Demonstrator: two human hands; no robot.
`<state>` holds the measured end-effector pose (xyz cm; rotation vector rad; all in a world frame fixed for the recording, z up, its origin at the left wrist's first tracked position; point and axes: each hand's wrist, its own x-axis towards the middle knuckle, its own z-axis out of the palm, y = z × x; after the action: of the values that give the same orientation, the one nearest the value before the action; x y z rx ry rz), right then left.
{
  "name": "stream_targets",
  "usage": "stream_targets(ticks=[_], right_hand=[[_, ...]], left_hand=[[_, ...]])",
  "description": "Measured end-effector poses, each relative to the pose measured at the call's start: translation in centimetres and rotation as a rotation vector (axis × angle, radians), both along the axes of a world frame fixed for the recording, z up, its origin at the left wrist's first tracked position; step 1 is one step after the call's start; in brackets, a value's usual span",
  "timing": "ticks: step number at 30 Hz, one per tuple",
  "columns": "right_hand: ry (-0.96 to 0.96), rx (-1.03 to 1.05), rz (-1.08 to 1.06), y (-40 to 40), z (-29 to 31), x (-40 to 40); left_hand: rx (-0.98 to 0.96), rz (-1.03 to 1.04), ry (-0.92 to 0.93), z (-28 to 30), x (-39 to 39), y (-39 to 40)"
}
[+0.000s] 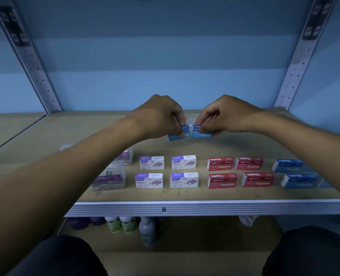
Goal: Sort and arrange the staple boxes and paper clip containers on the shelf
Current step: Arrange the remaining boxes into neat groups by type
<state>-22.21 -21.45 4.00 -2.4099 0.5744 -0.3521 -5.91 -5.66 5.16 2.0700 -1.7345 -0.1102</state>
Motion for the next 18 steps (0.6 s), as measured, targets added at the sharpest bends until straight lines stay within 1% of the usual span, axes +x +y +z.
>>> stream_targets(ticks=[6, 12, 18], right_hand=[[-0.018, 0.029, -0.058, -1.9, 0.4, -6.4], [0.010, 0.016, -0.146, -3.1, 0.8, -12.4], [0.040, -0.016, -0.200, -3.8, 1.1, -16.6]], left_hand=[[-0.037, -0.100, -0.024, 0.6, -4.4, -2.8], [-0.014, -0.184, -0.030, 0.7, -8.8, -6.2], [0.014, -0.247, -0.045, 0.3, -12.8, -9.1]])
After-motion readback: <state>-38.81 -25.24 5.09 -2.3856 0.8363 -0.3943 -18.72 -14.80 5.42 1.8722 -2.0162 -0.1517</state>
